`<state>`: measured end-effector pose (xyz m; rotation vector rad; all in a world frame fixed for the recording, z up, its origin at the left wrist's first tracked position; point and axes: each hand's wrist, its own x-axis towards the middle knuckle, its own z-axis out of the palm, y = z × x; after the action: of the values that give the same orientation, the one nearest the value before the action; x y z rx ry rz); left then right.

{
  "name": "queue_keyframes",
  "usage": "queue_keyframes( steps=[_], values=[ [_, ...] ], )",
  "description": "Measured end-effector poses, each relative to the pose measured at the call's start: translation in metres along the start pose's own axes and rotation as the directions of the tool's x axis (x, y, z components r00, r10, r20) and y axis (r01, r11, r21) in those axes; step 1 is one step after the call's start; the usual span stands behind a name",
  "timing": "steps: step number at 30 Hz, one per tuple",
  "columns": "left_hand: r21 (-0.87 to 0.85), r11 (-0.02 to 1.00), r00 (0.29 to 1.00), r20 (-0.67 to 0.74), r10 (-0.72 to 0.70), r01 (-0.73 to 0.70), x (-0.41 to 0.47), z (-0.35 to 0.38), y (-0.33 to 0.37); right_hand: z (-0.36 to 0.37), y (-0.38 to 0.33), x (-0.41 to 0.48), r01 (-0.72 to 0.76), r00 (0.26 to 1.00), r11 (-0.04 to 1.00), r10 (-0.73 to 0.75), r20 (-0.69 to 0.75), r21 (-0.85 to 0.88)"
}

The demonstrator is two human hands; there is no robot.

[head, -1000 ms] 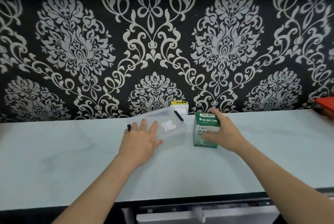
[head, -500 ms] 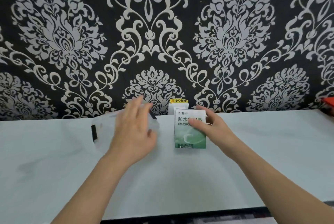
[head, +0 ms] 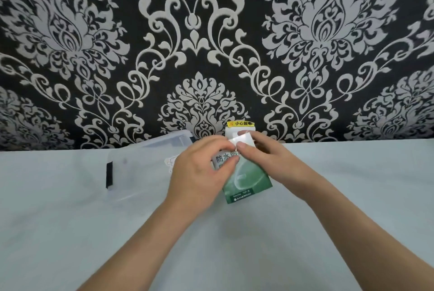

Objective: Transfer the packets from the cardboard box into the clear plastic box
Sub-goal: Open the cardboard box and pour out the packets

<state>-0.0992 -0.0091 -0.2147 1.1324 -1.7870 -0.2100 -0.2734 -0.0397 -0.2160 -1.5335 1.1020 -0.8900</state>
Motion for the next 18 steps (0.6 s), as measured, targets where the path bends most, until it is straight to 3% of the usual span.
queue_keyframes(
  steps=[3,6,10,13,18],
  values=[
    [0.079,0.996,0.999,-0.005,0.038,-0.038,0.0,-0.002,-0.002,0.002,-0.004,-0.004,0.017,1.0,0.999,-0.016,0.011,-0.033],
    [0.286,0.938,0.981,0.048,0.188,-0.194,-0.005,-0.003,-0.008,0.003,-0.007,-0.009,0.025,1.0,0.997,-0.024,0.019,-0.069],
    [0.391,0.86,0.941,0.064,0.331,-0.329,-0.007,-0.003,-0.012,0.004,-0.007,-0.012,0.006,1.0,0.994,-0.005,0.013,-0.107],
    [0.374,0.87,0.944,0.059,0.324,-0.322,-0.007,-0.005,-0.009,0.004,-0.007,-0.013,-0.002,1.0,0.996,0.002,-0.004,-0.094],
    [0.223,0.953,0.979,0.067,0.194,-0.205,-0.009,-0.004,-0.005,0.002,-0.01,-0.019,0.002,1.0,0.998,-0.001,0.022,-0.069]
  ],
)
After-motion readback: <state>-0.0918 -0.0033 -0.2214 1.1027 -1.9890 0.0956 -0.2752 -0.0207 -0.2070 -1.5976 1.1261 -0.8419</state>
